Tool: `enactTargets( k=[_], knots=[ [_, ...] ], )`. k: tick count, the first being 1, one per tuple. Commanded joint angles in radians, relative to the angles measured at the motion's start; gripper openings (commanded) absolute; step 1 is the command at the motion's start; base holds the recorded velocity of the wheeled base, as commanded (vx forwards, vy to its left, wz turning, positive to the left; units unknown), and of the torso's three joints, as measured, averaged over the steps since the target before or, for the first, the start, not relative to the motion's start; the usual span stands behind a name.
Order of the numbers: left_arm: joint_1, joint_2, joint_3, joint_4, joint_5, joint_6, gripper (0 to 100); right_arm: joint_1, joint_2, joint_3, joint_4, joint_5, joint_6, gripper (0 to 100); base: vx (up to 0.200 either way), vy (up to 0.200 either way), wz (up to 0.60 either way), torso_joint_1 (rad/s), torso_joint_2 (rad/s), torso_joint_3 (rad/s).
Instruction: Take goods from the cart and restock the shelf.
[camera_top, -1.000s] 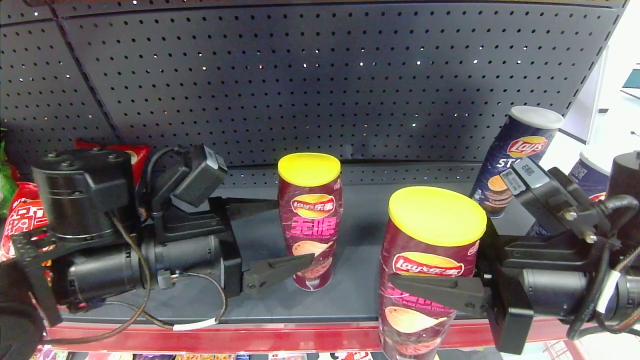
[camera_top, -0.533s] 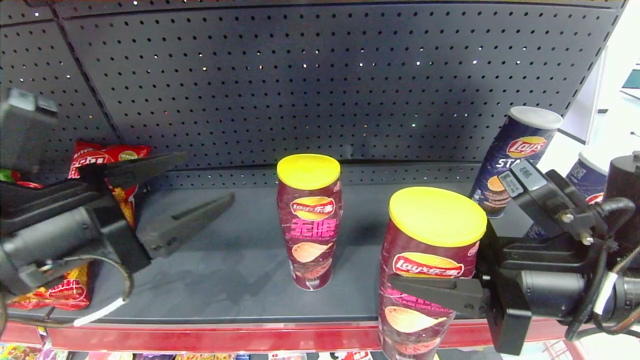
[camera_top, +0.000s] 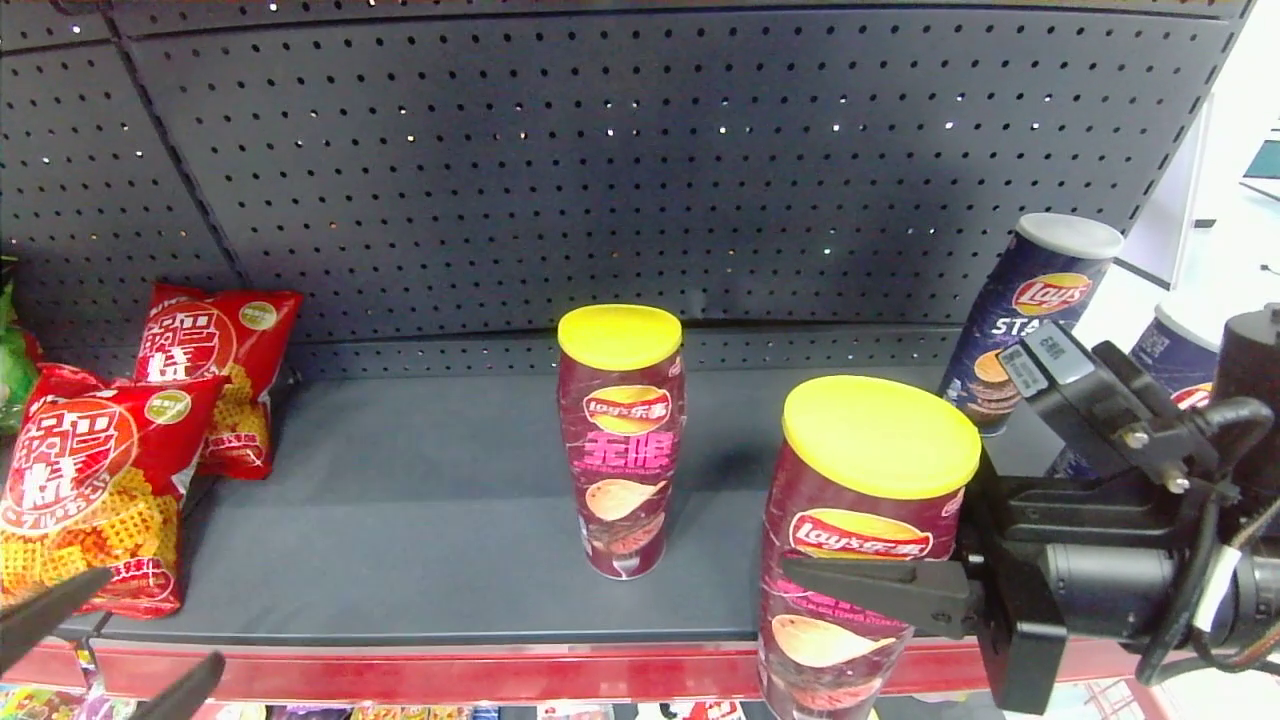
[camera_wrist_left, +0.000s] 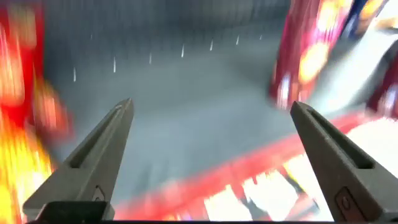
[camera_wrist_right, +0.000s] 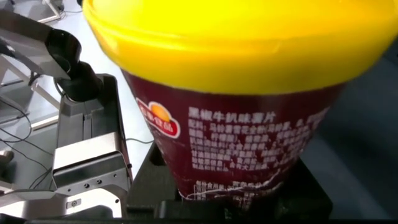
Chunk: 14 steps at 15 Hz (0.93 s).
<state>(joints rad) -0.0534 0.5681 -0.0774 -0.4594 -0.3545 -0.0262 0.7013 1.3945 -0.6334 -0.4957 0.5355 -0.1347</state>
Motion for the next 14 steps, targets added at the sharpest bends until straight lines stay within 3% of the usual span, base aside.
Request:
enactTargets(
  k=[1,2,4,6,7,8,10,11,12,14],
  knots=[
    [0.038,-0.376,0.073,0.303,0.008,-0.035,100,0.003,-0.011,-0.008,-0.004,0.001,0.000,0,0.000,0.000,0.00,0.000,0.00,0.000],
    [0.041,-0.562,0.044,0.485,0.038,-0.044,100,0.003,-0.022,-0.012,-0.004,0.001,0.000,0,0.000,0.000,0.00,0.000,0.00,0.000],
    [0.050,-0.568,0.044,0.481,0.230,-0.031,100,0.003,-0.028,-0.026,-0.004,0.001,0.001,0,0.000,0.000,0.00,0.000,0.00,0.000],
    [0.049,-0.568,0.053,0.461,0.262,-0.012,100,0.003,-0.029,-0.045,-0.004,0.001,0.001,0,0.000,0.000,0.00,0.000,0.00,0.000],
    [0.049,-0.568,0.056,0.461,0.293,0.078,100,0.003,-0.032,-0.058,-0.004,0.001,0.001,0,0.000,0.000,0.00,0.000,0.00,0.000],
    [0.049,-0.568,0.058,0.461,0.312,0.144,100,0.003,-0.035,-0.074,-0.004,0.001,0.001,0,0.000,0.000,0.00,0.000,0.00,0.000],
    [0.049,-0.568,0.058,0.461,0.322,0.147,100,0.003,-0.037,-0.091,-0.004,0.001,0.001,0,0.000,0.000,0.00,0.000,0.00,0.000],
    [0.049,-0.568,0.070,0.467,0.322,0.065,100,0.001,-0.037,-0.120,-0.004,0.003,0.003,0,0.000,0.000,0.00,0.000,0.00,0.000],
    [0.049,-0.568,0.073,0.467,0.313,0.020,100,0.001,-0.037,-0.129,-0.004,0.003,0.003,0,0.000,0.000,0.00,0.000,0.00,0.000],
    [0.049,-0.568,0.073,0.467,0.308,0.017,100,0.001,-0.038,-0.137,-0.004,0.003,0.003,0,0.000,0.000,0.00,0.000,0.00,0.000]
  ],
)
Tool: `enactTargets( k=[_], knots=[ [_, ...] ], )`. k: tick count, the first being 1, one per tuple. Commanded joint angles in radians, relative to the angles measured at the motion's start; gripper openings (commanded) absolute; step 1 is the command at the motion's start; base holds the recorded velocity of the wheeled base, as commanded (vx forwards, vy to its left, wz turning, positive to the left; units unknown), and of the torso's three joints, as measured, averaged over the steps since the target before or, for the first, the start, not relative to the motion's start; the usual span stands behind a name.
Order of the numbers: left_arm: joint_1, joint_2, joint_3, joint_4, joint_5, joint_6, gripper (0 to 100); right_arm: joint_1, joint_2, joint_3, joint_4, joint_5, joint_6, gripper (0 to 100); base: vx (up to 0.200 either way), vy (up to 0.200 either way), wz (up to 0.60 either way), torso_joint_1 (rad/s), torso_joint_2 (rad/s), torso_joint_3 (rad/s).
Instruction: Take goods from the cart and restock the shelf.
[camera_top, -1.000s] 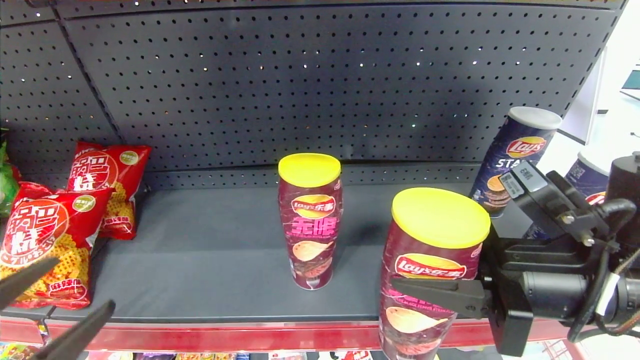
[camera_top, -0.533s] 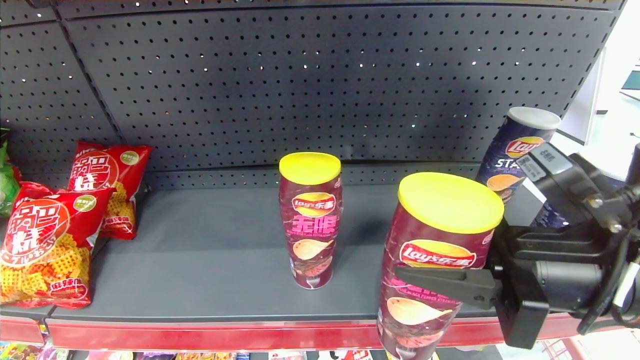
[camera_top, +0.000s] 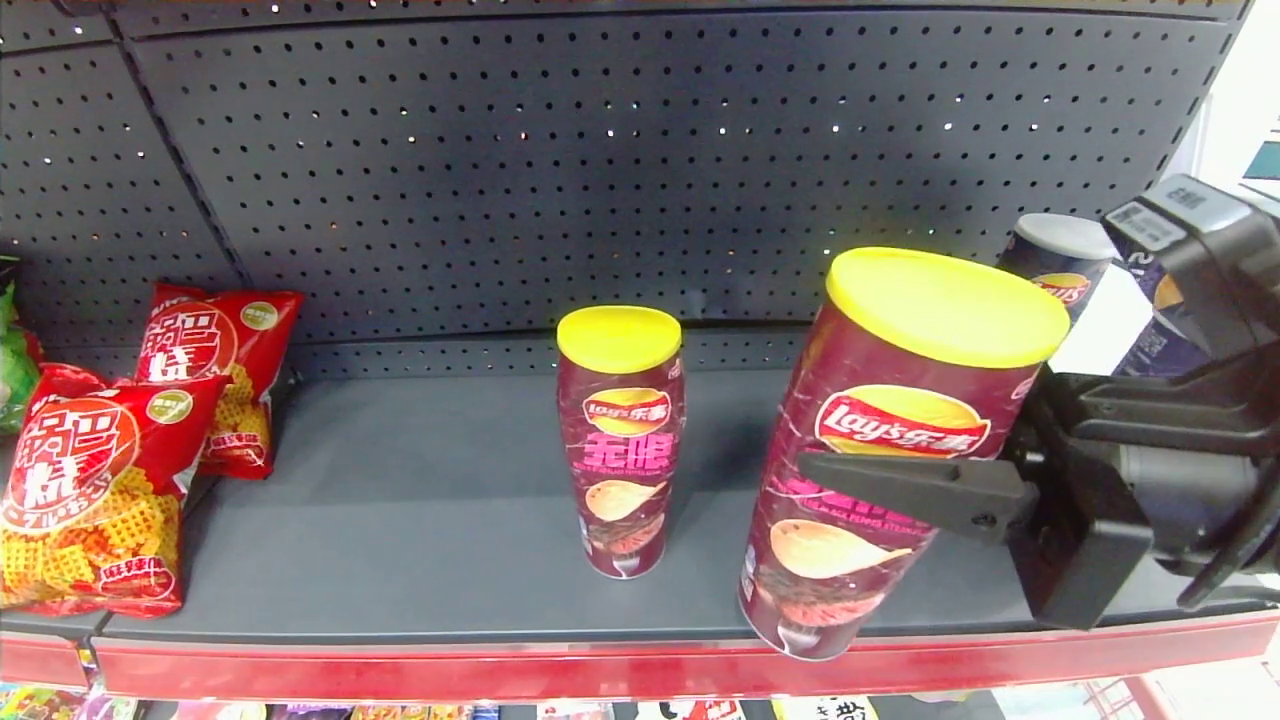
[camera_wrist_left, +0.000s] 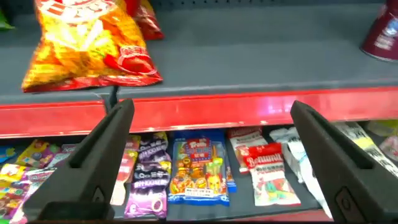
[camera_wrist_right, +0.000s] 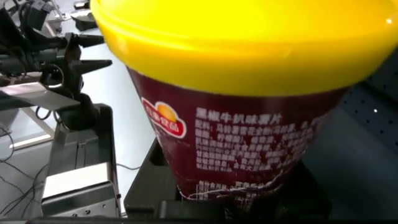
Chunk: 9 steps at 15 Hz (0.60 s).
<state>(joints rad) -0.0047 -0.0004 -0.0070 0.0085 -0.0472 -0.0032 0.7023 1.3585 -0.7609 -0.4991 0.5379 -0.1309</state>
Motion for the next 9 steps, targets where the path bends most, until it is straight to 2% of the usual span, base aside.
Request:
enactTargets(
  k=[1,3,5,9],
  knots=[
    [0.000,0.000,0.002,-0.001,0.006,-0.008,100,0.000,-0.002,-0.015,-0.001,0.001,0.000,0,0.000,0.000,0.00,0.000,0.00,0.000],
    [0.002,0.003,0.002,-0.001,0.007,-0.015,100,-0.001,0.005,-0.058,-0.001,-0.001,0.016,0,0.000,0.000,0.00,0.000,0.00,0.000],
    [0.000,0.000,0.004,-0.002,0.007,-0.009,100,-0.020,0.027,-0.120,0.001,-0.006,0.022,0,0.000,0.000,0.00,0.000,0.00,0.000],
    [0.000,0.000,0.004,-0.002,0.007,-0.009,100,-0.086,0.108,-0.212,0.001,0.004,0.027,0,0.000,0.000,0.00,0.000,0.00,0.000]
  ],
)
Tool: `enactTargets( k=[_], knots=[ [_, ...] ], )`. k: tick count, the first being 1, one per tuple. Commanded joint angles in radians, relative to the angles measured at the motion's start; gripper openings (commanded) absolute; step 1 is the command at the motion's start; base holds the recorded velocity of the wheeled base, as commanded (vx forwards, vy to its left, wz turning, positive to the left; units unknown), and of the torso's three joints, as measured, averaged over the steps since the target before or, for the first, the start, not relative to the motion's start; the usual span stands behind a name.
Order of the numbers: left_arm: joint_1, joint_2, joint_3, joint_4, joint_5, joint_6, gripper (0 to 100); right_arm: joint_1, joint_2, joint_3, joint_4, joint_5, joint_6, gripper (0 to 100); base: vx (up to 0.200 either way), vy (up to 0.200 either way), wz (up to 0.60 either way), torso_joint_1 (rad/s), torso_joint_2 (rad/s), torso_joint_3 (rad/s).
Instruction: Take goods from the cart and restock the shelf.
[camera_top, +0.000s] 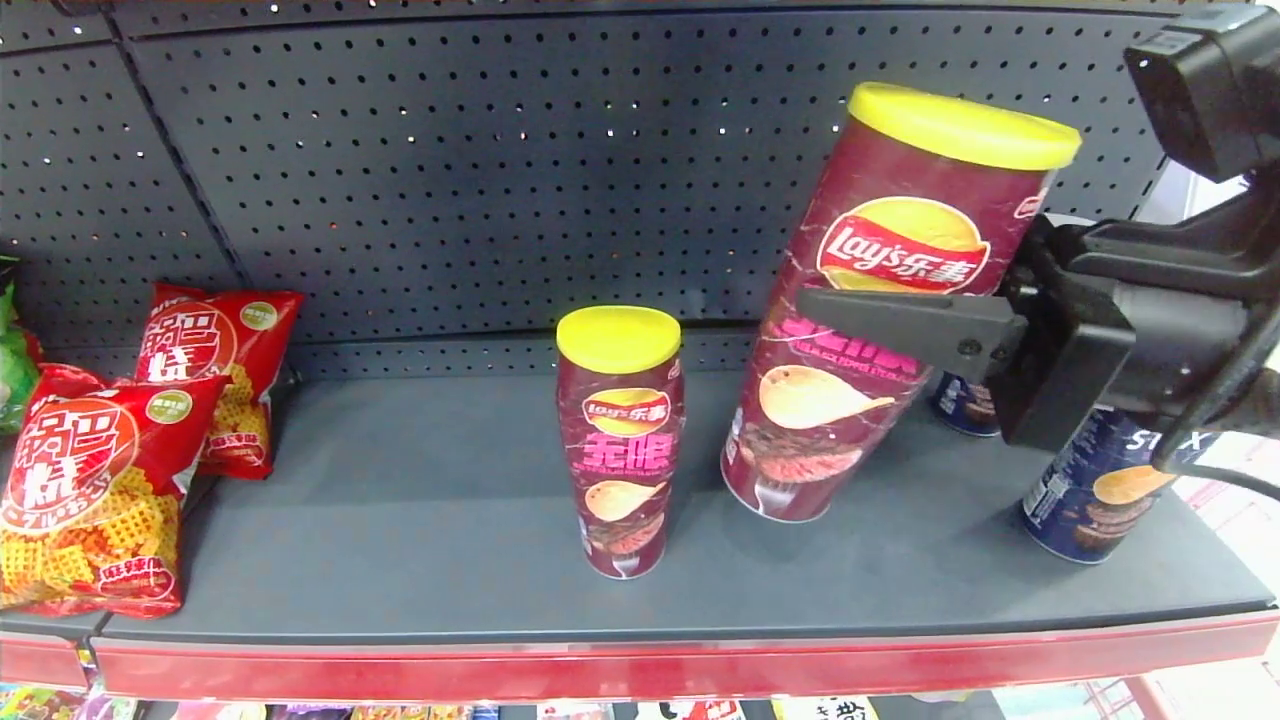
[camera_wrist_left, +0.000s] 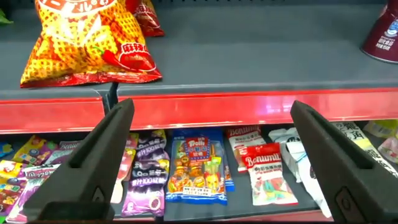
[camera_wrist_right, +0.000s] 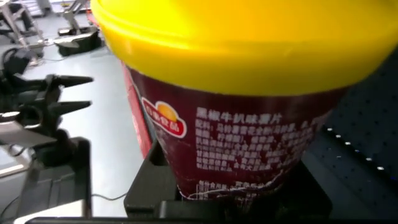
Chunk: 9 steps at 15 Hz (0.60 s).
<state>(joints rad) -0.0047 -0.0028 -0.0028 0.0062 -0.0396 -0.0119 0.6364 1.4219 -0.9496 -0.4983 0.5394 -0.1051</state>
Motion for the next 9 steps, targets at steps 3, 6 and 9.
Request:
enactTargets(
  k=[3,6,9],
  knots=[
    [0.000,0.003,0.000,0.000,0.000,0.000,100,-0.106,0.100,-0.028,0.000,0.001,0.001,0,0.000,0.000,0.00,0.000,0.00,0.000],
    [0.000,0.003,0.000,0.000,0.000,0.000,100,-0.182,0.180,-0.084,-0.002,0.008,-0.004,0,0.000,0.000,0.00,0.000,0.00,0.000],
    [0.000,0.003,0.000,0.000,0.000,0.000,100,-0.210,0.302,-0.167,-0.008,0.062,-0.013,0,0.000,0.000,0.00,0.000,0.00,0.000]
  ],
)
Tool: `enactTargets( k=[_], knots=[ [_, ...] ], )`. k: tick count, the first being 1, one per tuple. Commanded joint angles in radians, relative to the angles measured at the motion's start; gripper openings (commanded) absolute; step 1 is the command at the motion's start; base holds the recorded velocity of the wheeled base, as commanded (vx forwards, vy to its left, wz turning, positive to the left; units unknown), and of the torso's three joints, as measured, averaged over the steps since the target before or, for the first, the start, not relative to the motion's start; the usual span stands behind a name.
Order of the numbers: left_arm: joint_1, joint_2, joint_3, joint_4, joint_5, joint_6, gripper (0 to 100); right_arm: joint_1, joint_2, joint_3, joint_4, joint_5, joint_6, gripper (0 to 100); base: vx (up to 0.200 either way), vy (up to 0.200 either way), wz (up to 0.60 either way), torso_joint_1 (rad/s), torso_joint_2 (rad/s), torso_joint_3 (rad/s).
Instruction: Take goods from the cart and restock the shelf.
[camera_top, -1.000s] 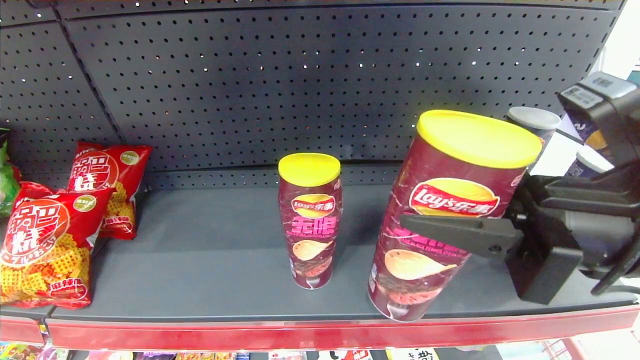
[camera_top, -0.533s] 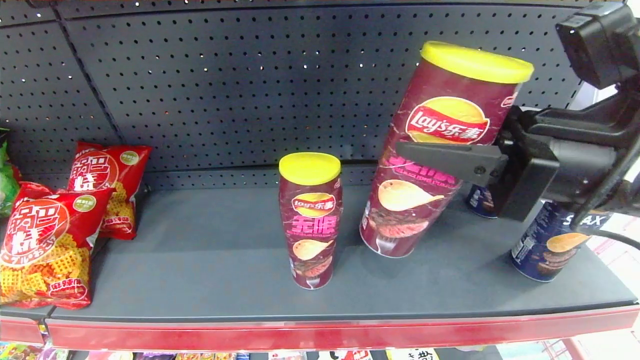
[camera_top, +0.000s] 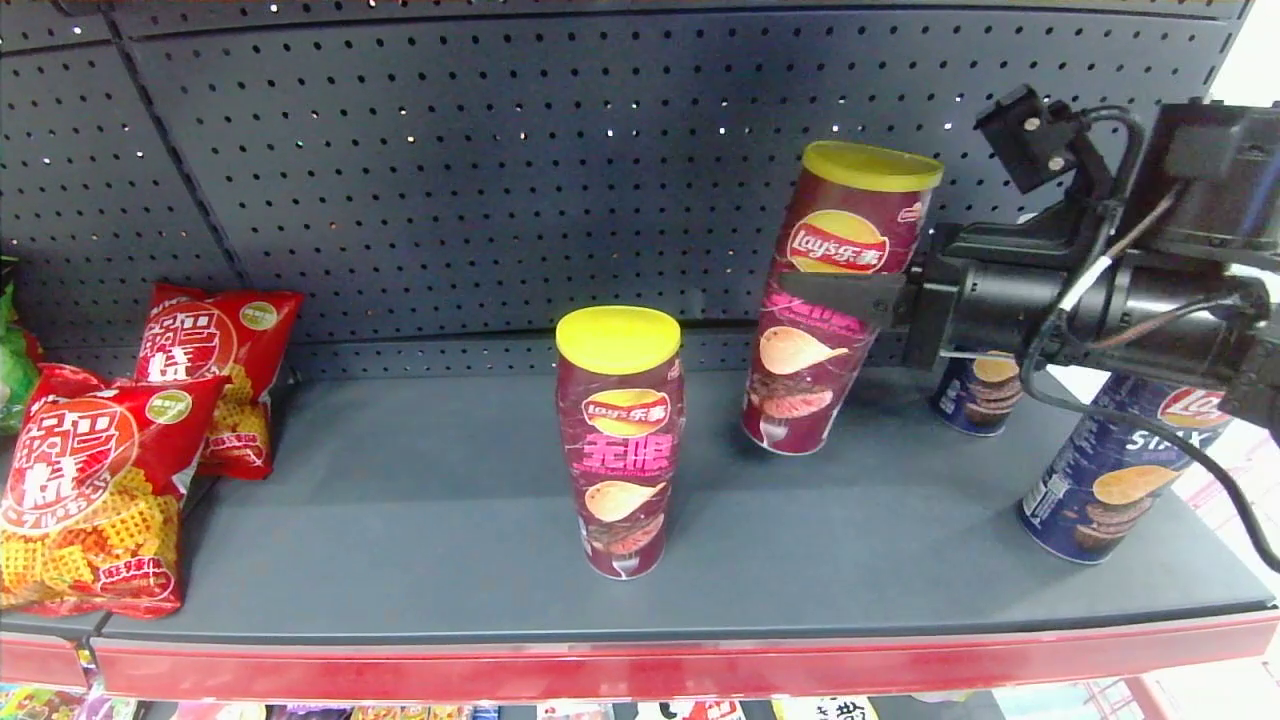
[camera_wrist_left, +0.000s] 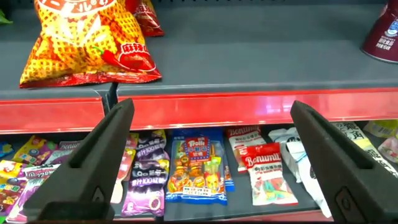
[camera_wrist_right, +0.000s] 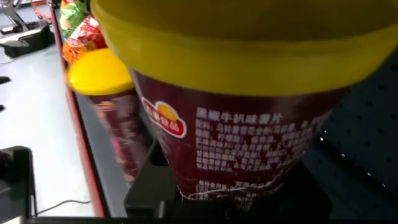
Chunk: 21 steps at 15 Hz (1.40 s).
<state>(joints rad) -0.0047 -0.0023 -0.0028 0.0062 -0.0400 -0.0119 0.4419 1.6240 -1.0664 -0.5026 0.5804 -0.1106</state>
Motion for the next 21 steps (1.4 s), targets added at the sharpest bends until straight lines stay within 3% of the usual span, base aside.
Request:
enactTargets(
  k=[1,6,11,21],
  knots=[
    [0.000,0.002,0.000,0.000,0.000,0.000,100,-0.015,0.135,-0.083,-0.005,0.045,-0.021,0,0.000,0.000,0.00,0.000,0.00,0.000],
    [0.000,0.002,0.000,0.000,0.000,0.000,100,0.003,0.385,-0.368,-0.016,0.217,-0.049,0,0.000,0.000,0.00,0.000,0.00,0.000],
    [0.000,0.002,0.000,0.000,0.000,0.000,100,0.029,0.487,-0.471,-0.011,0.383,-0.047,0,0.000,0.000,0.00,0.000,0.00,0.000],
    [0.000,0.002,0.000,0.000,0.000,0.000,100,0.097,0.551,-0.527,-0.008,0.381,0.028,0,0.000,0.000,0.00,0.000,0.00,0.000]
  ],
)
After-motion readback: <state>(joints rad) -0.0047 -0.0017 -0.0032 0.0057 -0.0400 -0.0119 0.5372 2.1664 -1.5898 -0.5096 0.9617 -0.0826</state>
